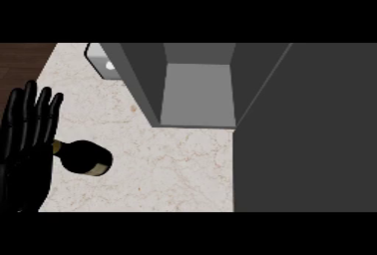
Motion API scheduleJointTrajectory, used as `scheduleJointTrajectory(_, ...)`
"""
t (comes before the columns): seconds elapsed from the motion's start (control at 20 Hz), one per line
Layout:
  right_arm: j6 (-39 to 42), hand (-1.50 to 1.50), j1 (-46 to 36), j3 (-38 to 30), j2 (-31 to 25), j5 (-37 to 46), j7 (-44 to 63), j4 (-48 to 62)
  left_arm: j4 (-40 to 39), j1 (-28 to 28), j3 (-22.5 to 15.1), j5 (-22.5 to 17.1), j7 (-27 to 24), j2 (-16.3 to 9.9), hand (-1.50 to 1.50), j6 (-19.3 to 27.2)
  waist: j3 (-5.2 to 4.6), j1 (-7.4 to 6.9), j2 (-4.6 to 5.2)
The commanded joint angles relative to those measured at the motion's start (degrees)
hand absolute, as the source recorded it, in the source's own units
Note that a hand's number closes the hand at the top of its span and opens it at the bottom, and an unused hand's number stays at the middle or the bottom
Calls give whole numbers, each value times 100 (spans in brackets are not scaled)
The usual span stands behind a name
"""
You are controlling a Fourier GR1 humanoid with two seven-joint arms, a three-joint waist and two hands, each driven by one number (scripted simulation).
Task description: Pick up the wine, place it into the cabinet and close the cabinet
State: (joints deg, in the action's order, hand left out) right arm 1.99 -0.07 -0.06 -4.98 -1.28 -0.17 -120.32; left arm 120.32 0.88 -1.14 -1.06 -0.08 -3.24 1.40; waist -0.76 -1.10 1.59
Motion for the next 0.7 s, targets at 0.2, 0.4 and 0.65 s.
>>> scheduleJointTrajectory(0.2, 87, -150, 536, 195, 90, -46, 14, -425, 174, 707, -176, -1473, -589, -951, -150, -2140, 61, 124, -200)
scheduleJointTrajectory(0.4, 737, -150, 1058, 632, -93, -614, 411, -479, 179, 1430, -574, -2903, 122, -1038, -150, -2825, 66, 95, -200)
scheduleJointTrajectory(0.65, 618, -150, 1062, 806, -233, -628, 1348, -1407, 1158, 2100, -195, -4118, 754, -1634, -150, -3040, 73, 57, -183)
